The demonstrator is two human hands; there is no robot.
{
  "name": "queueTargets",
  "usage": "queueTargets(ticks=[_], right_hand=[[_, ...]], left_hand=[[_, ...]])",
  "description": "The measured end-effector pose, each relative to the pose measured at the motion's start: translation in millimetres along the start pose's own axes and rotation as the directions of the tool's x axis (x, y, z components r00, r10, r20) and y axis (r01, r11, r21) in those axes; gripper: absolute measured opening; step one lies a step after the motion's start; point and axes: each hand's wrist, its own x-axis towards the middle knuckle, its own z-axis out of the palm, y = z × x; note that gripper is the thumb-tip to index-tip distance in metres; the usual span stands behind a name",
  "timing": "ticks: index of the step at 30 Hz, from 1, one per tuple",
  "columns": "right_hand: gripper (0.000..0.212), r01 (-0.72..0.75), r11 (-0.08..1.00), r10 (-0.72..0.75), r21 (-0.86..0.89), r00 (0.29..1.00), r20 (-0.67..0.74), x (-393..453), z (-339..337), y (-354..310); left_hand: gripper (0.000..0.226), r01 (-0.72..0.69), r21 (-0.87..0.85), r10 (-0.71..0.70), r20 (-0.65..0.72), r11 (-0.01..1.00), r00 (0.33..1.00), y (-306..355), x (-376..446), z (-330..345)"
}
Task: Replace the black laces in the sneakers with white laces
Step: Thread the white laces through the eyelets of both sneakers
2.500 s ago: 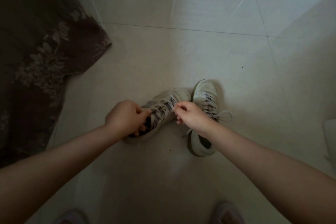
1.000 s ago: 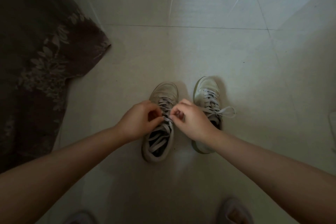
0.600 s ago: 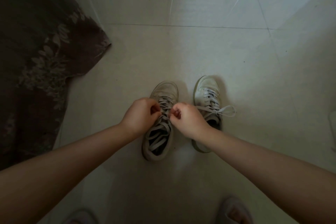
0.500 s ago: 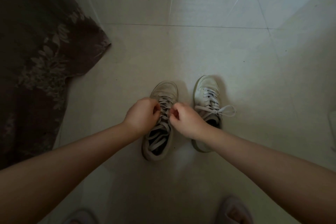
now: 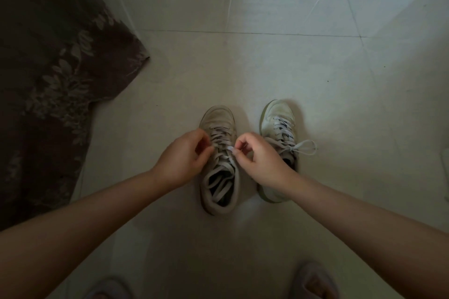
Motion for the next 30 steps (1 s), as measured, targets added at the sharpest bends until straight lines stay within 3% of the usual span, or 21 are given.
queueTargets(ticks=[2,5,8,16,20,23,26,30], right_hand=[[0.007,0.060,0.998,-0.060,-0.006,0.998,0.002,-6,2,2],[0.011,0.049,0.998,-0.049,-0.050,0.999,-0.008,-13,5,5],[0.010,0.048,0.997,-0.051,-0.057,0.998,-0.041,-14,7,4],[0.006,-0.006,0.985,0.009,-0.174,1.000,0.012,6,9,-14],[0.002,-0.091,0.995,0.095,-0.046,0.990,0.107,5,3,-8],[0.009,-0.167,0.985,0.171,-0.039,0.966,0.191,2,-6,-9],[0.011,-0.236,0.972,0.233,-0.013,0.945,0.228,2,-11,-8],[0.010,-0.261,0.965,0.255,0.016,0.953,0.161,1,-9,-3]], left_hand=[[0.013,-0.077,0.003,0.077,-0.003,0.997,0.997,2,-7,2],[0.023,-0.051,-0.029,0.050,-0.031,0.998,0.998,3,-13,6],[0.022,-0.092,0.085,0.095,-0.038,0.992,0.995,5,-12,8],[0.012,0.017,0.223,-0.005,-0.056,0.975,0.998,23,-1,17],[0.017,-0.032,0.360,-0.002,0.094,0.933,0.996,19,-1,17],[0.005,0.029,0.218,-0.053,0.103,0.976,0.993,14,-7,12],[0.010,0.059,0.113,-0.068,0.078,0.992,0.995,6,-10,11],[0.010,0.076,0.060,-0.080,0.065,0.995,0.995,4,-10,13]])
